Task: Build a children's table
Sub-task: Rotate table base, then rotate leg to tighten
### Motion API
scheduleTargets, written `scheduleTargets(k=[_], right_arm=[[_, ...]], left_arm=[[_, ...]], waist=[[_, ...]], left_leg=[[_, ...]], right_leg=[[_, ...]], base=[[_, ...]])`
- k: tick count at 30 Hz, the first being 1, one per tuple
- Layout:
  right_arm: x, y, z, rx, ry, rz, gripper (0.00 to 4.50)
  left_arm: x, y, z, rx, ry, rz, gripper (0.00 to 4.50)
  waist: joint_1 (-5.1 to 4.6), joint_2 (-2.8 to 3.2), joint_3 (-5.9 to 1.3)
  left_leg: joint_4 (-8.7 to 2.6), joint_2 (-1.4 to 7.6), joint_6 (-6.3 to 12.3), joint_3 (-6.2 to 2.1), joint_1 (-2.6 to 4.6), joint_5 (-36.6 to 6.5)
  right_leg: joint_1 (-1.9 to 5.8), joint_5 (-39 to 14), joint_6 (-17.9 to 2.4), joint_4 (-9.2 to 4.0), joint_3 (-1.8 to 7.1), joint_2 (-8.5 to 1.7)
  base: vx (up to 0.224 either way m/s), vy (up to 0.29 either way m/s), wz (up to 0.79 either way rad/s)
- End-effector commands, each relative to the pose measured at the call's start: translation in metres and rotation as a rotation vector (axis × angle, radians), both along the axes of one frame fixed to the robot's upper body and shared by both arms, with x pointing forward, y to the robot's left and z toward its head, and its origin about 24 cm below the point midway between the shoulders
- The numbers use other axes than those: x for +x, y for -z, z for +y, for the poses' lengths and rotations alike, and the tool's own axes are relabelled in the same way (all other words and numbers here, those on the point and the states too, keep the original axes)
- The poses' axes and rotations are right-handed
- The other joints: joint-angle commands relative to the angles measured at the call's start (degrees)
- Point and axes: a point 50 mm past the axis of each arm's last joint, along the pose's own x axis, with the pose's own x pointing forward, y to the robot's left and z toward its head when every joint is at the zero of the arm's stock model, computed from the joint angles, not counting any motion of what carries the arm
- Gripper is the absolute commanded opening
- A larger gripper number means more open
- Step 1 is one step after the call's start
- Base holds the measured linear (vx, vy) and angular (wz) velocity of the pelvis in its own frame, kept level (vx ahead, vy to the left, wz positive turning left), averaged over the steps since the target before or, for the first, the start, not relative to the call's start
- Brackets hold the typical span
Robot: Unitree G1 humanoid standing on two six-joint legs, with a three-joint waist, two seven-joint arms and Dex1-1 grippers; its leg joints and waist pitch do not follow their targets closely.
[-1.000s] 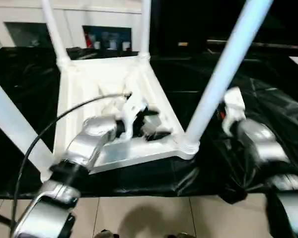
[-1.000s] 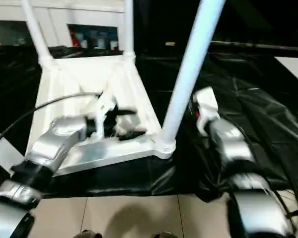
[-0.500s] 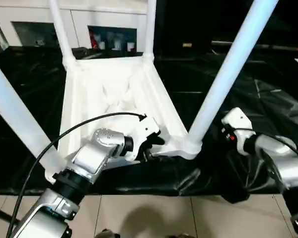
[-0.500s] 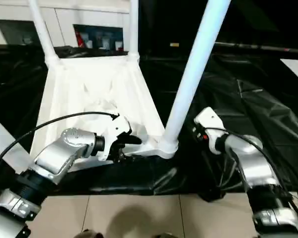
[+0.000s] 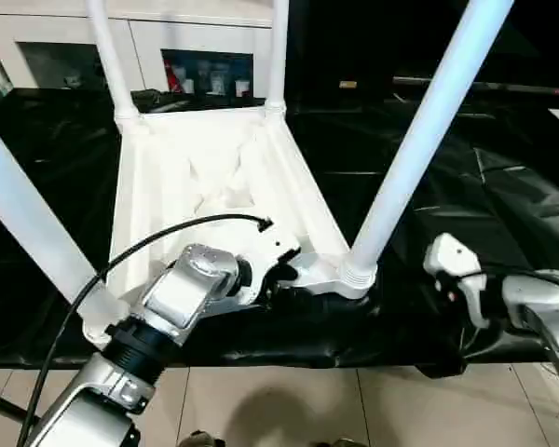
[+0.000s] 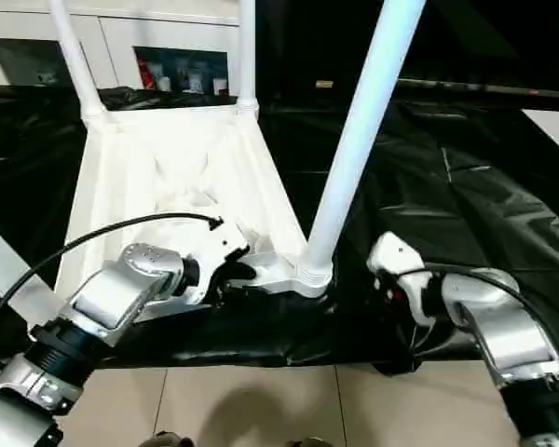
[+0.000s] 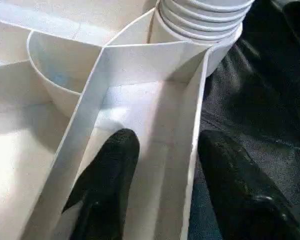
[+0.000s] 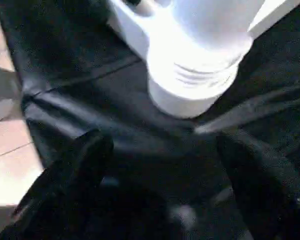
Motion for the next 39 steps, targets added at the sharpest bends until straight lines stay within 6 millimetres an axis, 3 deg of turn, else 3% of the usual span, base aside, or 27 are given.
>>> scheduleTargets(k=[1, 12, 20, 26, 29, 30, 31, 32, 34, 35, 36, 39], right_arm=[[-0.002, -0.001, -0.002, -0.002, -0.009, 0.015, 3.81], [0.0, -0.004, 0.001, 0.003, -0.02, 0.004, 3.81], [0.006, -0.005, 0.006, 0.01, -0.003, -0.053, 3.81], [0.013, -0.004, 0.013, 0.032, 0.017, -0.114, 3.81], [0.021, -0.004, 0.021, 0.074, 0.063, -0.171, 3.81], [0.024, -0.004, 0.024, 0.1, 0.089, -0.186, 3.81], [0.027, -0.005, 0.028, 0.131, 0.115, -0.198, 3.81], [0.029, -0.004, 0.033, 0.155, 0.129, -0.212, 3.81], [0.03, -0.003, 0.036, 0.169, 0.134, -0.22, 3.81], [0.032, -0.001, 0.04, 0.185, 0.138, -0.224, 3.81], [0.034, 0.001, 0.043, 0.214, 0.15, -0.214, 3.81], [0.039, 0.001, 0.054, 0.275, 0.16, -0.204, 4.14]], left_arm=[[0.002, -0.004, -0.004, 0.015, 0.002, -0.019, 1.99], [0.003, -0.001, -0.003, 0.022, 0.012, -0.006, 1.16], [0.007, 0.004, -0.004, -0.031, 0.042, -0.036, 0.67], [0.019, 0.002, 0.016, -0.087, 0.004, -0.057, 0.12], [0.023, -0.001, 0.032, -0.081, -0.007, -0.06, 0.01], [0.024, -0.002, 0.035, -0.093, 0.013, -0.07, 0.01], [0.024, -0.003, 0.04, -0.103, 0.022, -0.066, 0.01], [0.024, -0.004, 0.045, -0.104, 0.038, -0.068, 0.01], [0.024, -0.004, 0.048, -0.102, 0.056, -0.07, 0.01], [0.025, -0.003, 0.052, -0.089, 0.059, -0.074, 0.01], [0.025, -0.003, 0.055, -0.087, 0.065, -0.073, 0.01], [0.025, -0.003, 0.059, -0.08, 0.075, -0.06, 0.0]], waist=[[0.01, -0.4, -3.75], [0.06, -0.3, -3.88], [-0.12, -0.38, -3.66], [-0.53, -0.27, -3.67], [-1.72, -0.19, -3.65], [-1.92, 0.07, -3.68], [-2.51, -0.21, -3.73], [-2.43, 0.08, -3.71], [-3.13, 0.17, -3.43], [-3.18, -0.14, -3.41], [-3.2, 0.05, -3.35], [-3.33, 0.28, -3.21]], left_leg=[[-4.07, 1.85, 1.64, -1.45, 1.13, -20.43], [-4.02, 1.82, 1.8, -1.42, 1.13, -20.03], [-3.96, 1.61, 1.35, -1.57, 1.28, -22.21], [-4.36, 1.68, 0.77, -1.91, 1.17, -23.5], [-4.82, 1.63, 0.05, -2.44, 0.49, -24.75], [-4.8, 1.61, -0.13, -2.59, 0.81, -25.87], [-4.94, 1.7, -0.43, -2.82, 0.63, -26.43], [-5.04, 1.73, -0.52, -3.04, 0.66, -26.51], [-5.04, 1.59, -1.0, -3.2, 0.99, -29.01], [-4.97, 1.61, -1.04, -3.12, 1.22, -29.48], [-4.62, 1.44, -0.97, -3.05, 1.76, -30.09], [-4.67, 1.57, -1.34, -3.14, 2.02, -30.93]], right_leg=[[2.15, -26.33, -8.18, -5.96, 1.35, -2.3], [2.17, -24.97, -8.67, -5.88, 1.34, -2.28], [1.8, -30.7, -6.54, -6.67, 1.04, -2.4], [1.98, -32.08, -5.63, -6.9, 0.62, -2.54], [2.6, -31.94, -5.56, -6.69, -0.01, -2.65], [2.4, -32.75, -5.41, -7.08, -0.25, -2.88], [2.79, -31.87, -5.85, -7.05, -0.54, -2.95], [2.93, -31.5, -6.08, -7.03, -0.67, -3.03], [2.49, -32.66, -6.17, -7.44, -0.9, -3.01], [2.34, -33.28, -6.12, -7.54, -0.89, -3.01], [1.84, -34.99, -6.24, -7.89, -0.92, -3.28], [1.77, -35.39, -6.39, -8.02, -1.04, -3.18]], base=[[0.0, 0.0, 0.0], [0.0, 0.0, 0.0], [0.0, 0.0, 0.0], [0.0, 0.0, 0.0], [0.0, 0.0, 0.0], [-0.026, 0.018, -0.18], [-0.026, 0.018, -0.18], [0.0, 0.0, 0.0], [0.0, 0.0, 0.0], [0.0, 0.0, 0.0], [0.0, 0.0, 0.0], [0.0, 0.0, 0.0]])
